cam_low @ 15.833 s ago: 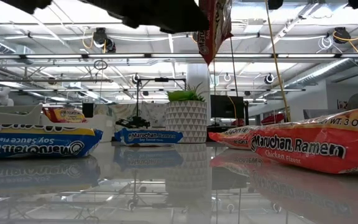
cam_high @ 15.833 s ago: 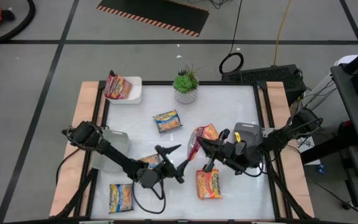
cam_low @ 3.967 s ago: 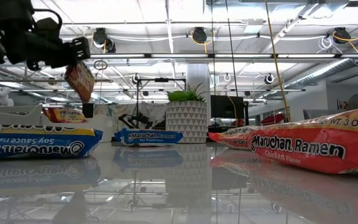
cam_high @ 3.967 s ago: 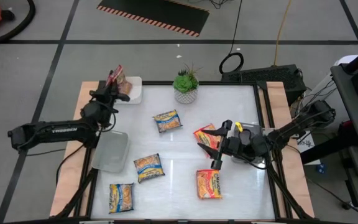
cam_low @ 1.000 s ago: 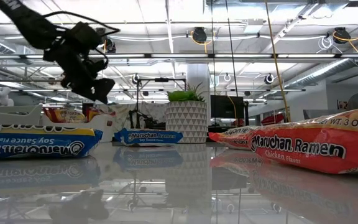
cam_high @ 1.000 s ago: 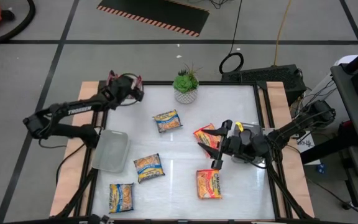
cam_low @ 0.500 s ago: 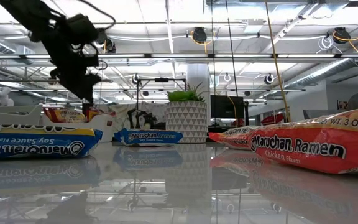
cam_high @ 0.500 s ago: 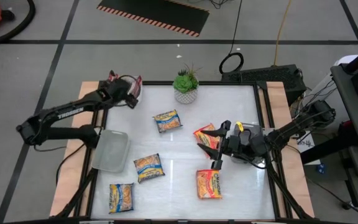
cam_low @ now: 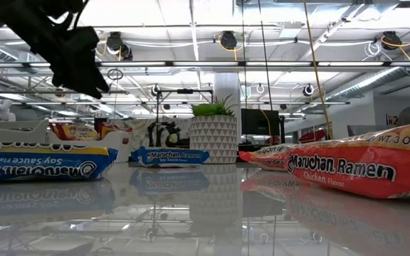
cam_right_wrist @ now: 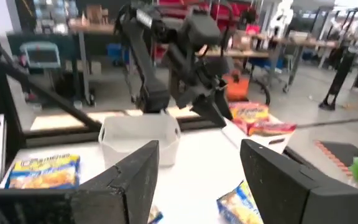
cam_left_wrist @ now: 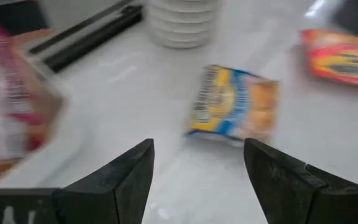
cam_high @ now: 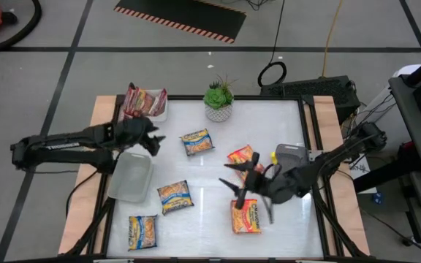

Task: Sort Maruchan noodles
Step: Put the top orange noodle pack into the black bin

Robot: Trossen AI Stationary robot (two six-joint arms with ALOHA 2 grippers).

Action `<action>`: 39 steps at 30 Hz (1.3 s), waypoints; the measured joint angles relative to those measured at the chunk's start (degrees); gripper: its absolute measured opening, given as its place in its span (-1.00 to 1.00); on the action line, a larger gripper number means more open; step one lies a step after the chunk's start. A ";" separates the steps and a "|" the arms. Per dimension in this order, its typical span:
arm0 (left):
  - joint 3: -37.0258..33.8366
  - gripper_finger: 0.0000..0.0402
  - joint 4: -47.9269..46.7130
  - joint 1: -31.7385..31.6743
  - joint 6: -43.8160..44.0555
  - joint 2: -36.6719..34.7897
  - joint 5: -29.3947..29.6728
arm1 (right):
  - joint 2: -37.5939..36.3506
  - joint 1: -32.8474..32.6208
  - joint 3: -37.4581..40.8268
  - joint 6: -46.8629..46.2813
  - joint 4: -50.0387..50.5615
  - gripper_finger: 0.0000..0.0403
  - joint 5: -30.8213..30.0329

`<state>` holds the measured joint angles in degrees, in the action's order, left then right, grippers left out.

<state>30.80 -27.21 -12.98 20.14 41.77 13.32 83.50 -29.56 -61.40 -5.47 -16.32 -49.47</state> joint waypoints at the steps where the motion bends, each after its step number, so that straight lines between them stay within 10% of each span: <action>1: -0.83 0.26 1.22 2.10 1.21 -0.21 0.00 | 1.25 -0.01 -1.99 -1.14 2.69 0.09 0.08; 17: -2.96 0.26 23.77 26.94 5.86 -0.13 3.47 | 7.31 0.83 -10.13 -21.46 36.43 0.09 9.10; 39: -2.94 0.26 24.32 25.21 -1.96 -0.10 3.85 | 19.62 4.59 -10.18 -17.87 61.74 -0.30 18.58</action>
<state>27.86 -2.89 12.23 18.18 41.67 17.17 103.12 -24.97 -71.57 -23.33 45.42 -30.89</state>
